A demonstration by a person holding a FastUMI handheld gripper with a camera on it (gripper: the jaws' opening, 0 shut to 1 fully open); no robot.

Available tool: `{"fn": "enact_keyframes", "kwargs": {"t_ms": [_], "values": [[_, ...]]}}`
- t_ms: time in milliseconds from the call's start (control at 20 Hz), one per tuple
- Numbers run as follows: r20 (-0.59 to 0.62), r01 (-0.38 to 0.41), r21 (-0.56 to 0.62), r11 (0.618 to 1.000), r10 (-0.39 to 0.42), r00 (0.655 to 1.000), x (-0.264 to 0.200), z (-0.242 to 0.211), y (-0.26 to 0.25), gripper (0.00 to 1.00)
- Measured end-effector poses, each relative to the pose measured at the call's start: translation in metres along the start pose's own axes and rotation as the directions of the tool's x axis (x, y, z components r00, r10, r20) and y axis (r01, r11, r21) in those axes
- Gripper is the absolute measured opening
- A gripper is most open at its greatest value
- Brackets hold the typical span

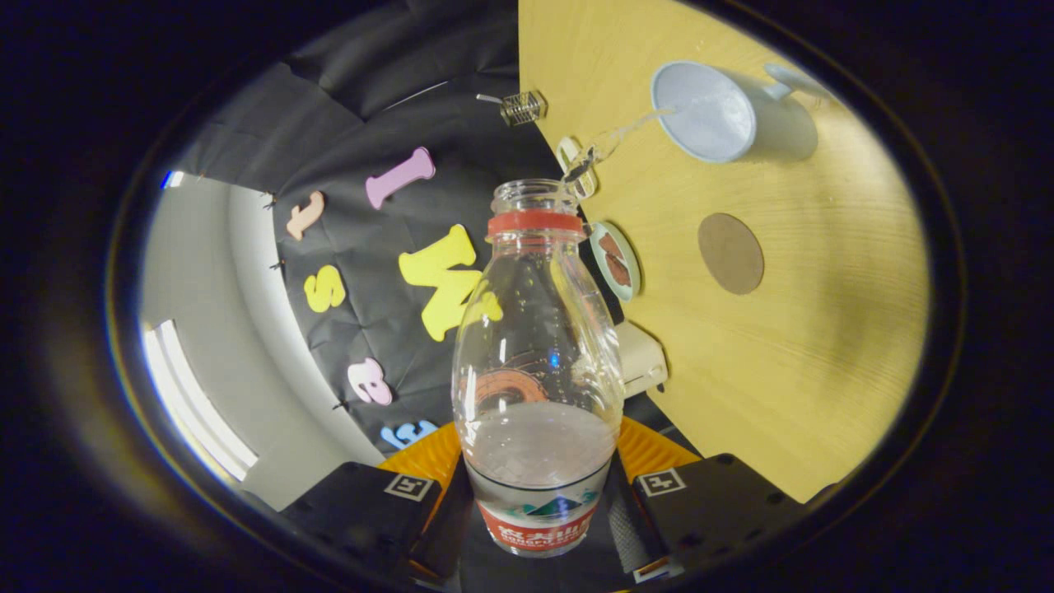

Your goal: Take the bottle from table, then pour the juice into the cup, finally place the bottle on the coaster

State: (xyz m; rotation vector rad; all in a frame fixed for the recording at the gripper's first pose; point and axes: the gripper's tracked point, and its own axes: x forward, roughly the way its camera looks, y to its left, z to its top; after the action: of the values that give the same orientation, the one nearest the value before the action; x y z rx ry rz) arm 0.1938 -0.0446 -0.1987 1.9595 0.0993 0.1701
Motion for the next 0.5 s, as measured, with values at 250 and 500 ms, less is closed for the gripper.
{"fn": "enact_keyframes", "kwargs": {"t_ms": [250, 500], "values": [[-0.009, -0.043, 0.069, 0.997, 0.044, 0.999, -0.004, -0.001, 0.025, 0.75], [-0.017, -0.095, 0.14, 0.986, 0.098, 0.995, 0.0, 0.0, 0.052, 0.75]]}}
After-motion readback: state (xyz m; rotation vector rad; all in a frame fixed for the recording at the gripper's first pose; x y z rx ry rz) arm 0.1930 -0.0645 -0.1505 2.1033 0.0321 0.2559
